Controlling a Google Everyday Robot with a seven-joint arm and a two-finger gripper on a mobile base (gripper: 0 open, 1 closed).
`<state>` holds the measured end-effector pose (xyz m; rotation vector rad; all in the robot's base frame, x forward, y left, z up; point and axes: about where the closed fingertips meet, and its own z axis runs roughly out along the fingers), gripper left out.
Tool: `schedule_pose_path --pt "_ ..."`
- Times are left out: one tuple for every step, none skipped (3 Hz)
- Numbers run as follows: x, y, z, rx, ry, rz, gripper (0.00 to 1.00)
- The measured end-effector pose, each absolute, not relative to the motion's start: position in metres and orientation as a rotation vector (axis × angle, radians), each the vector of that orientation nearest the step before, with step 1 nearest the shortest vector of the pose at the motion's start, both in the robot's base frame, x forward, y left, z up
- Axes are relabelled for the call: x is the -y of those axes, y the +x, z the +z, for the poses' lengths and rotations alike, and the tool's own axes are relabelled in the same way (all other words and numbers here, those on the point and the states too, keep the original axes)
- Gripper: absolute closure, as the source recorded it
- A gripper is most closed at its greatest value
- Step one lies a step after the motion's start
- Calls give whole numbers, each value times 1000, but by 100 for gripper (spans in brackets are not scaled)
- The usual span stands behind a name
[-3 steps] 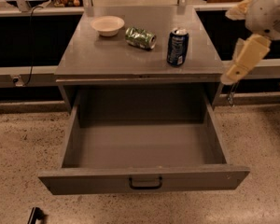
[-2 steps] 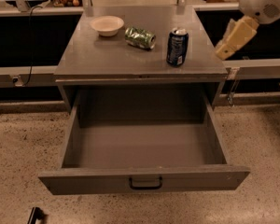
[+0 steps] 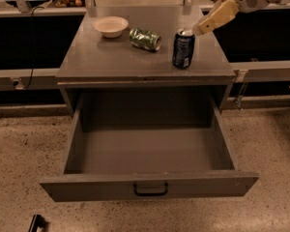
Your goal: Place pepsi can into top drawer
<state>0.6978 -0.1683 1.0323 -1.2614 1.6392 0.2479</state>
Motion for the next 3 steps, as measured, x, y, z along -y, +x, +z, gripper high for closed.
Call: schedule_pose_path --pt "166 732 1012 -1671 -1152 288 0" --pt "165 756 983 -1720 -1087 309 0" --pt "161 776 948 -1766 -1041 340 0"
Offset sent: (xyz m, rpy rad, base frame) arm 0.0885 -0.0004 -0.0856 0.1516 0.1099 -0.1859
